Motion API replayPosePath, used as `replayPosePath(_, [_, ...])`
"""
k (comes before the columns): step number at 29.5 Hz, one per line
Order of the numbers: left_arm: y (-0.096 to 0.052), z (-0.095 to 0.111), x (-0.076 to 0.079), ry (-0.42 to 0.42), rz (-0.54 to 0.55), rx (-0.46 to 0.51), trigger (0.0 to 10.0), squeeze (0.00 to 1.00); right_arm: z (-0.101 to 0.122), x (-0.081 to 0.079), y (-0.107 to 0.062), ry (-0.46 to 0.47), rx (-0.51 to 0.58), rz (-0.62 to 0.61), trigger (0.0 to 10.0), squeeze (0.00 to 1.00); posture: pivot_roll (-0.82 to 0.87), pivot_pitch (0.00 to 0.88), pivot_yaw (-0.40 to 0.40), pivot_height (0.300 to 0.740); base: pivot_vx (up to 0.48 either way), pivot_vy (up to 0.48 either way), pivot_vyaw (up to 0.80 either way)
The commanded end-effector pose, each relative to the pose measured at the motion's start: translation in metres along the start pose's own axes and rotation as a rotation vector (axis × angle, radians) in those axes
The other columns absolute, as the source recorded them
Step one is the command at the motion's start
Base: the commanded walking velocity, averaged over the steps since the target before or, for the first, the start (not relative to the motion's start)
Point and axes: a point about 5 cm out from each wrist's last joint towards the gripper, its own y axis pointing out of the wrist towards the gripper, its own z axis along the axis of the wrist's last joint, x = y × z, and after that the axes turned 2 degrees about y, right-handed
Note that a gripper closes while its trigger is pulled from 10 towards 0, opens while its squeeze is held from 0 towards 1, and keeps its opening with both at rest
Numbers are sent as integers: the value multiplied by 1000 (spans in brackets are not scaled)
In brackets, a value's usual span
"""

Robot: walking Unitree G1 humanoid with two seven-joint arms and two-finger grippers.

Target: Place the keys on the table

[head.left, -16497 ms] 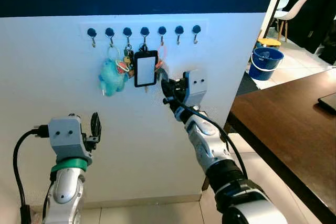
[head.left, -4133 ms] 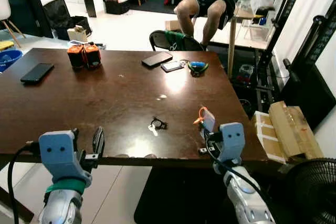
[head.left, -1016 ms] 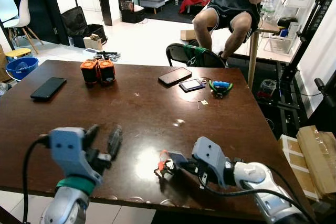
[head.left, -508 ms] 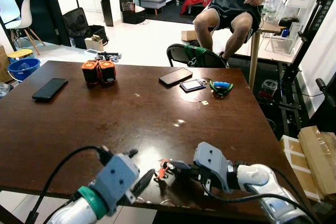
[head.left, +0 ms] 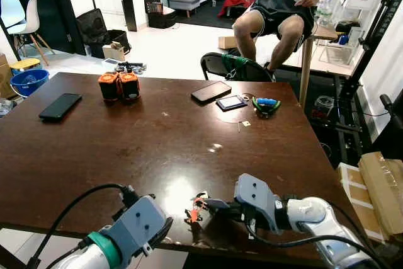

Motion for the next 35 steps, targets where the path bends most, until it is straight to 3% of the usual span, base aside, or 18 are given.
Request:
replayPosePath(1, [-2, -5, 4, -1, -25, -32, 10000, 0, -11, -11, 4, 41, -39, 57, 10000, 0, -123, 33, 114, 740, 0, 0, 0])
replayPosePath(2, [-2, -5, 5, -4, -30, -33, 10000, 0, -11, -12, 3, 48, -38, 64, 10000, 220, -123, 33, 114, 740, 0, 0, 0])
replayPosePath(3, [-2, -5, 5, -4, -30, -33, 10000, 0, -11, -12, 3, 48, -38, 64, 10000, 220, -123, 33, 114, 740, 0, 0, 0])
replayPosePath(4, [-2, -4, 5, -8, -32, -32, 10000, 0, -11, -12, 2, 51, -37, 69, 10000, 298, -123, 33, 114, 740, 0, 0, 0])
replayPosePath(10, [-2, -4, 6, -19, -28, -29, 10000, 0, -13, -8, -1, 52, -49, 43, 10000, 325, -123, 33, 114, 740, 0, 0, 0])
replayPosePath(11, [-2, -3, 6, -20, -28, -28, 10000, 0, -14, -6, -1, 51, -54, 32, 10000, 804, -123, 33, 114, 740, 0, 0, 0])
replayPosePath(13, [-2, -3, 6, -20, -28, -28, 10000, 0, -14, -6, -1, 51, -54, 32, 10000, 804, -123, 33, 114, 740, 0, 0, 0])
replayPosePath(14, [-2, -3, 7, -24, -29, -26, 10000, 0, -14, -5, -1, 53, -55, 28, 10000, 1000, -123, 33, 114, 740, 0, 0, 0])
replayPosePath(16, [-2, -2, 7, -26, -29, -25, 10000, 0, -14, -4, -2, 50, -59, 22, 10000, 1000, -123, 33, 114, 740, 0, 0, 0])
replayPosePath(17, [-2, -2, 7, -28, -29, -25, 10000, 0, -14, -3, -3, 48, -61, 20, 10000, 937, -123, 33, 114, 740, 0, 0, 0])
replayPosePath(20, [-2, -2, 7, -29, -29, -24, 10000, 0, -14, -3, -4, 46, -64, 19, 10000, 937, -123, 33, 114, 740, 0, 0, 0])
replayPosePath(21, [-2, -2, 7, -30, -28, -23, 10000, 0, -14, -1, -4, 42, -68, 14, 10000, 55, -124, 39, 116, 740, 0, 0, 0])
replayPosePath(23, [-2, -2, 7, -30, -28, -23, 10000, 0, -14, -1, -4, 42, -68, 14, 10000, 55, -124, 39, 116, 740, 0, 0, 0])
replayPosePath(24, [-2, -1, 6, -31, -28, -21, 10000, 0, -14, 1, -6, 37, -75, 2, 10000, 0, -124, 39, 116, 740, 0, 0, 0])
replayPosePath(26, [-2, -1, 7, -34, -31, -19, 10000, 0, -17, 13, -9, 31, -103, -89, 10000, 0, -124, 39, 116, 740, 0, 0, 0])
replayPosePath(35, [-2, 0, 8, -40, -40, -20, 10000, 0, -19, 32, -21, 26, -136, -183, 10000, 0, -124, 39, 116, 740, 0, 0, 0])
